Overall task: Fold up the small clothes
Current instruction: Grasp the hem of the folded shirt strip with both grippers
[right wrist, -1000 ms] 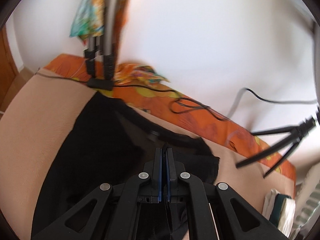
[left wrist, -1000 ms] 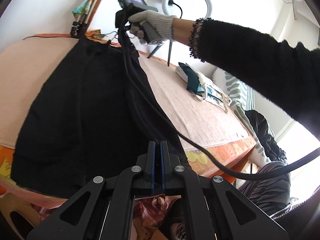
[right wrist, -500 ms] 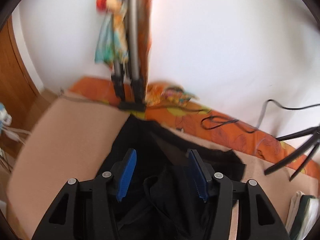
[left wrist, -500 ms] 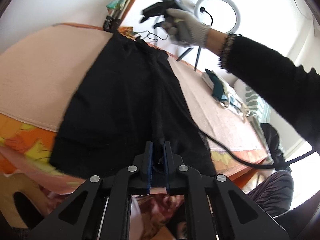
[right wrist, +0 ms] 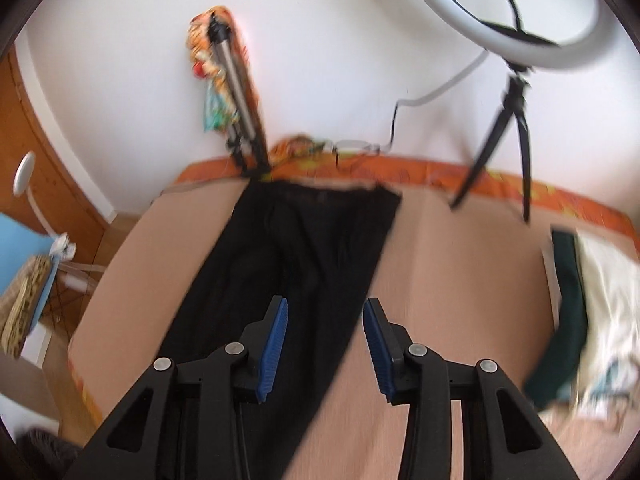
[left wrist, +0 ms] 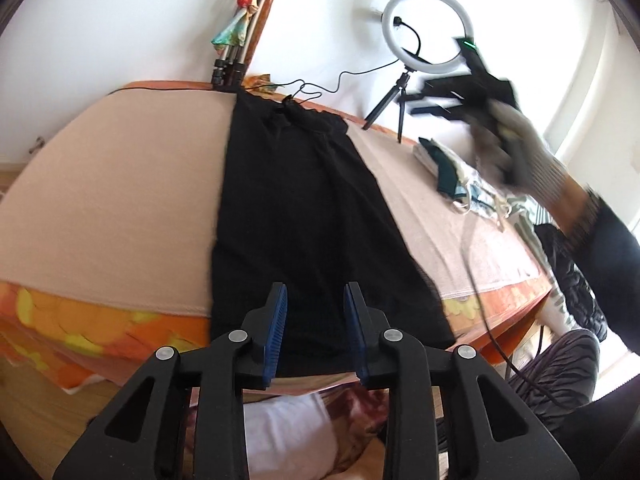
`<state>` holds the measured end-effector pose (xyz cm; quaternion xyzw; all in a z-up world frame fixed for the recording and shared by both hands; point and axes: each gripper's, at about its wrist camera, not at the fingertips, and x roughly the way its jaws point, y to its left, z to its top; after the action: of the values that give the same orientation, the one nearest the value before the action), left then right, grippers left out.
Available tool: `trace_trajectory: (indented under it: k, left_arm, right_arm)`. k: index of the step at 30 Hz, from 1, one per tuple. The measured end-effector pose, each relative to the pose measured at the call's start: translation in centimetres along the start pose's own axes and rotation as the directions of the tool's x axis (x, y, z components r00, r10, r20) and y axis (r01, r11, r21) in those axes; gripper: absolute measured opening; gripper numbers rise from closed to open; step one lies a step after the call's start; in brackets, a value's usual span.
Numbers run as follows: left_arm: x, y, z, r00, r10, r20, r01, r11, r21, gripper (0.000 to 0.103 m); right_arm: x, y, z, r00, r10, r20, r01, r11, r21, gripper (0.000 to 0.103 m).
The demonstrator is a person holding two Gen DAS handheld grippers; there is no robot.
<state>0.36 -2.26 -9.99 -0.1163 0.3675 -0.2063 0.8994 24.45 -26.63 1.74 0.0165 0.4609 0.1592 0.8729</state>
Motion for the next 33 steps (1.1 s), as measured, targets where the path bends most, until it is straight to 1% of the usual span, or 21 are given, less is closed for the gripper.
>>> trace_trajectory:
  k: [2, 4, 6, 8, 10, 11, 12, 14, 15, 17, 18, 22, 25, 26, 28, 30, 31, 32, 33]
  left_arm:
    - [-0.1, 0.9, 0.8, 1.0, 0.014, -0.021, -0.013, 1.0, 0.02, 0.028]
    - [0.1, 1.8, 1.4, 0.998, 0.02, -0.053, -0.018, 0.999, 0.031, 0.031]
    - [0.1, 2.4, 1.8, 0.997, 0.026, -0.078, -0.023, 0.999, 0.045, 0.039]
    - [0.4, 3.1, 2.1, 0.994, 0.037, -0.099, -0.031, 0.998, 0.057, 0.042]
    - [0.8, 3.9, 2.1, 0.991, 0.031, -0.132, -0.026, 0.999, 0.041, 0.043]
    - [1.2, 4.4, 2.1, 0.987, 0.021, -0.162, -0.017, 1.0, 0.026, 0.043]
    - [1.6, 4.7, 2.0, 0.983, 0.011, -0.182, -0.009, 1.0, 0.013, 0.043]
    - [1.8, 4.7, 1.8, 0.983, 0.021, -0.185, -0.017, 1.0, 0.024, 0.043]
    - [1.9, 4.2, 1.6, 0.982, 0.019, -0.19, -0.01, 0.999, 0.046, 0.043]
    - [2.1, 2.9, 1.5, 0.979, -0.017, -0.204, 0.036, 0.995, 0.088, 0.043]
    - [2.2, 1.9, 1.3, 0.977, -0.031, -0.21, 0.057, 0.991, 0.123, 0.043]
    - [3.2, -1.8, 0.4, 0.967, -0.066, -0.248, 0.129, 0.96, 0.247, 0.043]
    - [4.8, -4.0, 0.0, 0.96, -0.043, -0.276, 0.138, 0.933, 0.334, 0.043]
    - [5.1, -4.3, 0.0, 0.958, -0.043, -0.282, 0.142, 0.929, 0.341, 0.042]
    - [5.8, -4.7, -0.2, 0.955, -0.039, -0.294, 0.146, 0.925, 0.35, 0.035]
    - [6.2, -5.0, -0.4, 0.952, -0.037, -0.305, 0.149, 0.923, 0.353, 0.024]
    - [6.5, -5.0, -0.5, 0.95, -0.031, -0.31, 0.146, 0.924, 0.355, 0.024]
    - [6.7, -5.0, -0.5, 0.948, -0.032, -0.318, 0.149, 0.923, 0.354, 0.018]
    - [6.8, -5.0, -0.7, 0.946, -0.034, -0.322, 0.154, 0.923, 0.354, 0.008]
  right_arm:
    - [-1.3, 0.5, -3.1, 1.0, 0.017, -0.021, -0.017, 1.0, -0.004, 0.041]
    - [-2.3, 0.9, -6.0, 0.998, 0.04, -0.042, -0.04, 0.999, -0.003, 0.041]
    - [-3.0, 1.5, -8.9, 0.995, 0.065, -0.07, -0.065, 0.998, -0.006, 0.041]
    - [-3.2, 2.2, -12.0, 0.99, 0.086, -0.11, -0.088, 0.996, -0.016, 0.042]
    - [-3.0, 3.0, -15.1, 0.979, 0.119, -0.164, -0.122, 0.993, -0.008, 0.042]
    - [-2.8, 3.3, -16.6, 0.971, 0.138, -0.194, -0.14, 0.99, 0.002, 0.042]
    - [-2.8, 3.4, -17.5, 0.966, 0.147, -0.21, -0.149, 0.989, 0.007, 0.042]
    - [-2.5, 4.2, -19.5, 0.958, 0.153, -0.243, -0.158, 0.987, -0.002, 0.042]
    - [-2.4, 4.4, -20.2, 0.957, 0.148, -0.248, -0.156, 0.988, -0.01, 0.042]
    - [-2.4, 4.7, -21.6, 0.959, 0.142, -0.247, -0.149, 0.989, -0.013, 0.043]
    - [-2.4, 4.7, -21.9, 0.958, 0.152, -0.245, -0.158, 0.987, -0.006, 0.043]
    - [-2.8, 4.5, -22.8, 0.952, 0.198, -0.235, -0.194, 0.98, 0.039, 0.043]
    - [-3.4, 4.8, -23.4, 0.953, 0.193, -0.235, -0.193, 0.981, 0.025, 0.042]
    - [-3.5, 4.8, -23.6, 0.95, 0.203, -0.237, -0.201, 0.979, 0.033, 0.042]
    - [-3.6, 4.7, -24.2, 0.946, 0.214, -0.245, -0.207, 0.977, 0.054, 0.042]
    - [-3.5, 4.6, -24.8, 0.941, 0.224, -0.254, -0.21, 0.974, 0.078, 0.043]
    - [-3.7, 4.5, -25.0, 0.942, 0.23, -0.244, -0.215, 0.973, 0.086, 0.043]
    - [-3.7, 4.4, -25.1, 0.941, 0.236, -0.242, -0.219, 0.971, 0.093, 0.042]
    - [-3.7, 4.3, -25.0, 0.939, 0.245, -0.242, -0.226, 0.968, 0.106, 0.042]
